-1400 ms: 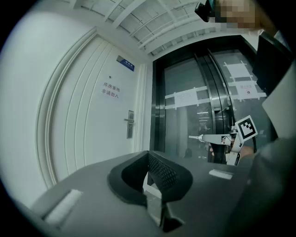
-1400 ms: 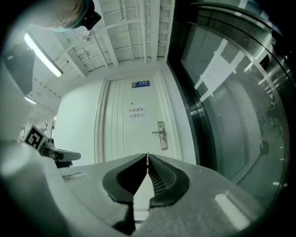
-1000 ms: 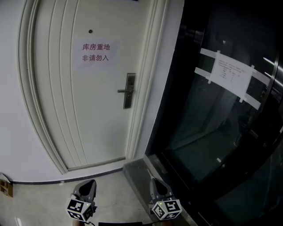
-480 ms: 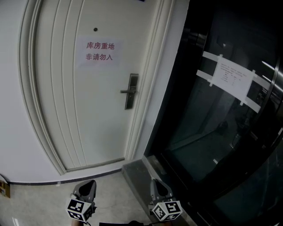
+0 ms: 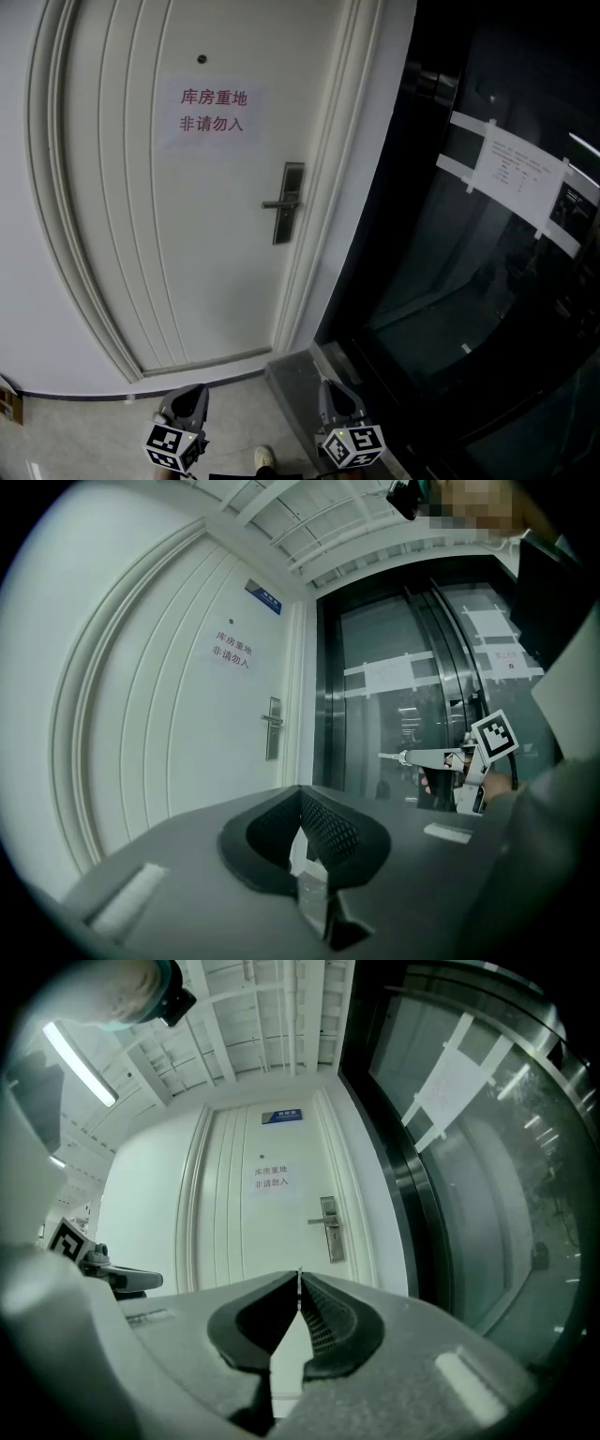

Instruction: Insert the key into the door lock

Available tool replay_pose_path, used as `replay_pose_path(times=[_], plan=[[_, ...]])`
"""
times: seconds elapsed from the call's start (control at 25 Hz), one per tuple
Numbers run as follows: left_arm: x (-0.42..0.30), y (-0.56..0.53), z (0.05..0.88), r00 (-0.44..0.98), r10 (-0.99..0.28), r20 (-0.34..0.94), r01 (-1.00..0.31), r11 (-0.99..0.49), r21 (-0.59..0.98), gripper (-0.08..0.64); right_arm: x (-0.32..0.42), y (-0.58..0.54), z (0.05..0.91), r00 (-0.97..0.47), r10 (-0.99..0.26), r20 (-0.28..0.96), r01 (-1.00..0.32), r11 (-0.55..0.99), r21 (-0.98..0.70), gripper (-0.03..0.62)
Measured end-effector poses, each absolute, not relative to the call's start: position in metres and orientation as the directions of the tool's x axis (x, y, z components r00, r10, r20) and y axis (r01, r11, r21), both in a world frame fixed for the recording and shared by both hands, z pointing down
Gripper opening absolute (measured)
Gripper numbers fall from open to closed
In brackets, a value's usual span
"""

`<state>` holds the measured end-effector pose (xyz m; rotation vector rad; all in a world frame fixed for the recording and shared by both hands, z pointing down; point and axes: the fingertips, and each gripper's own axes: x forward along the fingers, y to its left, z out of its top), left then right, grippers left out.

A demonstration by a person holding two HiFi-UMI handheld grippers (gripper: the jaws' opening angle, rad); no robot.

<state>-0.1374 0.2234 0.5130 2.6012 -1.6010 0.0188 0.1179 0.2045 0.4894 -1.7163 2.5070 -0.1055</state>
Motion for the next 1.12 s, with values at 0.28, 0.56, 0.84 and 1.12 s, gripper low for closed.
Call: replay_pose_path(times=[0.28, 0.56, 0.84, 1.12], plan=[[-0.122, 0.141, 0.508, 0.441, -0.895, 0.065, -0.897, -0.437, 0.066, 0.003, 0.127, 0.115, 0.487, -0.382, -0.924, -0.013, -0.915, 0.38, -0.137, 0.011], [-0.109, 0.066, 0.511, 0.408, -0.911, 0.056, -0.911, -0.402, 0.088, 0.003, 0.131, 0.035, 0.491, -0.437, -0.899, -0.025, -0.892, 0.437, -0.112, 0.011], [-0.104, 0.024, 0.514, 0.378, -0.922, 0.077, -0.925, -0.373, 0.08, 0.003, 0.134, -0.016, 0.503, -0.464, -0.886, -0.01, -0.875, 0.46, -0.147, 0.011], [-0.098, -0.021, 0.517, 0.39, -0.915, 0.099, -0.92, -0.383, 0.084, 0.003, 0.133, -0.058, 0.506, -0.465, -0.886, -0.006, -0.873, 0.459, -0.163, 0.012]])
